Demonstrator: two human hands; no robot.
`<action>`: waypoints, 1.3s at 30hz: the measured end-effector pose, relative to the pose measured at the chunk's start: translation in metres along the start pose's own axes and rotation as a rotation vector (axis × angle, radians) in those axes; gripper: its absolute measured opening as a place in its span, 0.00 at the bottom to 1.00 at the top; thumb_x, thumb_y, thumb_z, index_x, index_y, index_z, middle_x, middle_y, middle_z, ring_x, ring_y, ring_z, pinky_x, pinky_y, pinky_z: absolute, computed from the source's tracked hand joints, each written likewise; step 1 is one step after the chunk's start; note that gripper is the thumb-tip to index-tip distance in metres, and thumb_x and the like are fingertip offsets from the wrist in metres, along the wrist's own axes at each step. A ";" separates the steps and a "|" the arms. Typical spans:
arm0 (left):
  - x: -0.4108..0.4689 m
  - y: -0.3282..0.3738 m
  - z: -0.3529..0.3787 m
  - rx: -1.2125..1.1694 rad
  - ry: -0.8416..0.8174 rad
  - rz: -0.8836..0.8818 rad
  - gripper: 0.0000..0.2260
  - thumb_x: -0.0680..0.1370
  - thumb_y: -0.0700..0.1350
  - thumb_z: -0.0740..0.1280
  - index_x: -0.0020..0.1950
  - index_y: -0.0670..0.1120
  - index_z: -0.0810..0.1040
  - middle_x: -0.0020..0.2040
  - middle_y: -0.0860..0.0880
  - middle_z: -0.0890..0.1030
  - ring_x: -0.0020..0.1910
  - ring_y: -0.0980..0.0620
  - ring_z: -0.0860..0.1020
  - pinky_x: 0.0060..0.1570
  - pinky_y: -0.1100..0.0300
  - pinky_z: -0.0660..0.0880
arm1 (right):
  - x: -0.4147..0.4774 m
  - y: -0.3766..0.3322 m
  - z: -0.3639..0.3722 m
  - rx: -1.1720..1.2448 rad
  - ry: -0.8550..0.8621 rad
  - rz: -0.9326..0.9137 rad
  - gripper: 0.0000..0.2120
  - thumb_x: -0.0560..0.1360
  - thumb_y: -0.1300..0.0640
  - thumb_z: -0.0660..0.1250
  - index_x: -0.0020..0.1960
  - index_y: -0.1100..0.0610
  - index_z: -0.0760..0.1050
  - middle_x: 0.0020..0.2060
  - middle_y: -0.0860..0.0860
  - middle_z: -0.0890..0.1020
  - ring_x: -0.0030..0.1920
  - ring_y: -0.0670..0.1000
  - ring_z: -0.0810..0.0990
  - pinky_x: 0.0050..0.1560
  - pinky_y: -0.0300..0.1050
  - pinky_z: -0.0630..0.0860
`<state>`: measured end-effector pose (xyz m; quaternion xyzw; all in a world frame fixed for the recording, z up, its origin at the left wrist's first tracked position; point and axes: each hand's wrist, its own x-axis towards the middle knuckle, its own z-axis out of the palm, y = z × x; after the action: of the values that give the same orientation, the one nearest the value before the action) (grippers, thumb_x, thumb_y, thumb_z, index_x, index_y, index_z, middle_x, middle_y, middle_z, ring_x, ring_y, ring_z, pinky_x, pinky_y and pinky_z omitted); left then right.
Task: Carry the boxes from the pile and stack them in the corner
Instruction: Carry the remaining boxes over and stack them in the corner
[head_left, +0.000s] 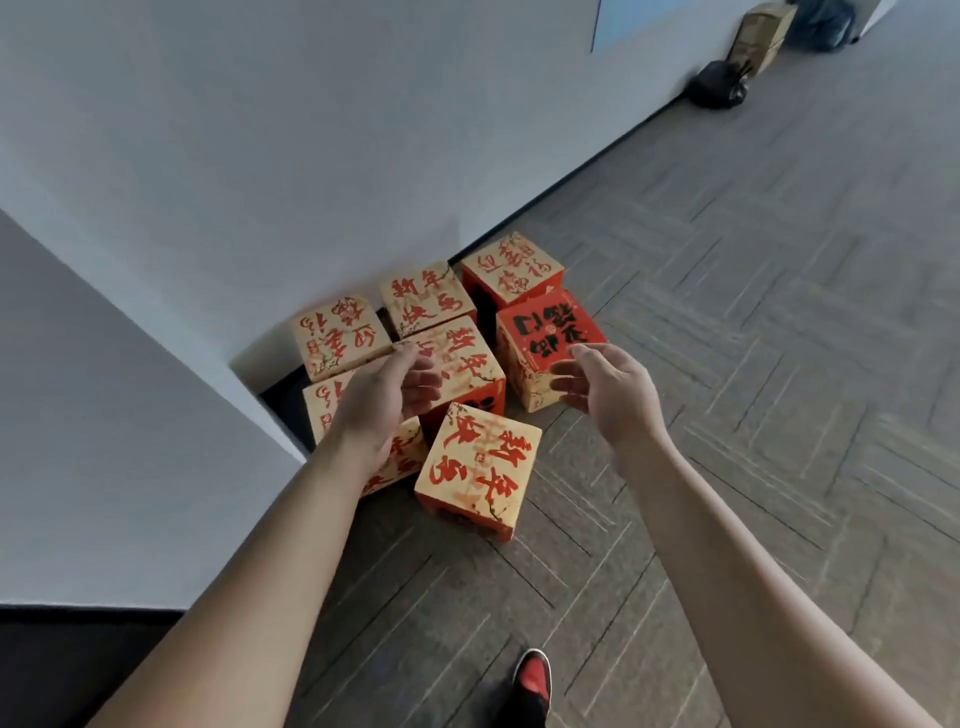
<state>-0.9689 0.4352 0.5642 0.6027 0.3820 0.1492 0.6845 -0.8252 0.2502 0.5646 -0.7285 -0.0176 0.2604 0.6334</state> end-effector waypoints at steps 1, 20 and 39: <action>0.016 -0.009 0.002 0.014 0.009 -0.017 0.17 0.83 0.53 0.61 0.50 0.43 0.82 0.48 0.42 0.86 0.53 0.41 0.83 0.57 0.47 0.79 | 0.018 0.011 0.003 -0.010 0.000 0.025 0.10 0.86 0.54 0.62 0.58 0.57 0.79 0.50 0.57 0.87 0.50 0.57 0.86 0.49 0.49 0.82; 0.305 -0.440 -0.010 0.361 -0.120 -0.348 0.12 0.85 0.57 0.56 0.60 0.56 0.76 0.54 0.56 0.82 0.55 0.55 0.80 0.48 0.59 0.77 | 0.274 0.464 0.079 -0.371 0.049 0.470 0.21 0.84 0.50 0.61 0.75 0.58 0.72 0.61 0.49 0.81 0.53 0.47 0.77 0.47 0.45 0.71; 0.305 -0.346 0.003 0.375 -0.035 -0.333 0.13 0.86 0.53 0.57 0.58 0.51 0.79 0.50 0.54 0.83 0.49 0.54 0.78 0.41 0.57 0.76 | 0.255 0.366 0.066 -0.072 0.204 0.414 0.25 0.83 0.45 0.62 0.78 0.49 0.68 0.59 0.47 0.85 0.49 0.47 0.87 0.41 0.44 0.82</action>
<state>-0.8533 0.5568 0.1344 0.6505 0.4849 -0.0497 0.5824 -0.7422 0.3289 0.1284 -0.7614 0.1869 0.3090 0.5385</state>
